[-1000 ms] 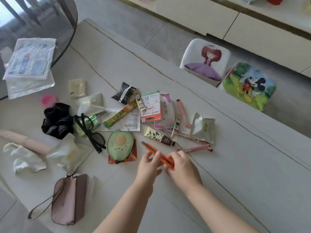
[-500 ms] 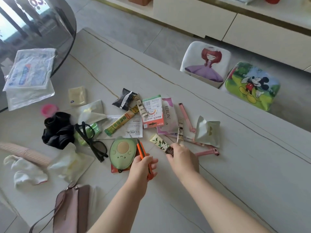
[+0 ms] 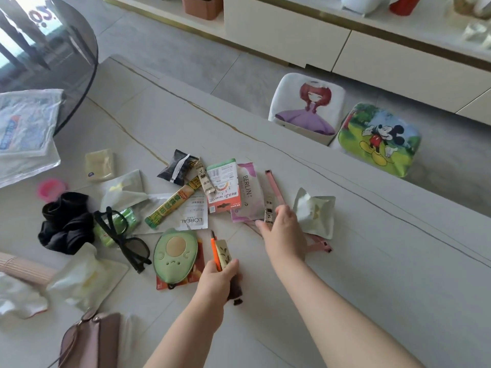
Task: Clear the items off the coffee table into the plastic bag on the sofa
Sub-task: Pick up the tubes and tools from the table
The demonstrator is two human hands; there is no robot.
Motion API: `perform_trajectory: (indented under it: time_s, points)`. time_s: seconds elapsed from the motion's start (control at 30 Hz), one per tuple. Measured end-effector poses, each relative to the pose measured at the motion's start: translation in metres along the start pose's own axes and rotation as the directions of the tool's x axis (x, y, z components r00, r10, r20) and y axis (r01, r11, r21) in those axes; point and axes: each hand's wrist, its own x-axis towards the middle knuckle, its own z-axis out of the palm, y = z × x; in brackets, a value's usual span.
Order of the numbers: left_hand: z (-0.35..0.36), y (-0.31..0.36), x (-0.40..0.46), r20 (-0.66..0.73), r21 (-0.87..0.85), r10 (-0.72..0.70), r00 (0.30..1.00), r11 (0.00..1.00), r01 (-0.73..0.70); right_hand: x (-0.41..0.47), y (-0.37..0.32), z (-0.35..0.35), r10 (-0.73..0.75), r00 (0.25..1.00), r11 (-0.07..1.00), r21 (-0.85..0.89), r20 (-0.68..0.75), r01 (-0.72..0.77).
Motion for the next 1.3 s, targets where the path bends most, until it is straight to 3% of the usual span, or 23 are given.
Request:
perform_trajectory:
  time_s: [0.07,0.2,0.33,0.5,0.67,0.73,0.93,1.07,1.13,1.2,1.3]
  points:
    - [-0.002,-0.004,0.001,0.023,0.033,0.011,1.000,0.999,-0.012,0.006,-0.001,0.002,-0.021,1.000,0.991,-0.131,0.016,0.023]
    - [0.001,-0.007,0.003,0.016,0.073,0.037,0.999,0.997,-0.039,-0.001,0.019,-0.015,-0.020,0.998,0.995,-0.095,0.051,0.025]
    - [0.006,-0.005,0.002,-0.001,0.092,0.023,1.000,0.995,-0.023,-0.018,0.053,-0.039,-0.136,0.983,0.982,-0.118,0.120,0.150]
    - [0.005,-0.008,0.004,0.002,0.131,0.046,0.999,0.990,-0.046,-0.029,0.083,-0.037,-0.188,0.956,0.899,-0.353,0.224,0.259]
    - [0.002,-0.011,0.006,0.019,0.151,0.039,0.999,0.988,-0.042,-0.031,0.076,-0.020,-0.410,0.889,0.812,-0.362,0.203,0.457]
    - [0.003,-0.011,0.006,0.013,0.161,0.046,0.999,0.986,-0.048,-0.030,0.064,-0.023,-0.445,0.878,0.832,-0.281,0.178,0.479]
    - [0.004,-0.011,0.005,0.035,0.159,0.073,0.997,0.984,-0.078,-0.002,0.032,-0.016,-0.273,0.932,0.835,-0.422,0.238,0.352]
    - [0.002,-0.014,-0.003,0.030,0.125,0.088,0.996,0.988,-0.092,-0.013,0.034,-0.012,-0.151,0.946,0.870,-0.415,0.288,0.265]
    - [-0.002,-0.019,-0.017,0.024,0.091,0.056,0.998,0.994,-0.058,-0.031,0.040,-0.015,-0.079,0.919,0.935,-0.292,0.387,0.203]
    - [-0.012,-0.026,-0.036,0.036,0.034,-0.001,0.999,0.999,0.000,-0.051,0.043,-0.023,-0.015,0.872,1.000,0.025,0.489,0.003]
    - [-0.031,-0.036,-0.072,0.042,-0.077,-0.051,0.998,0.996,0.054,-0.082,0.041,-0.045,0.019,0.774,0.914,0.302,0.633,-0.270]
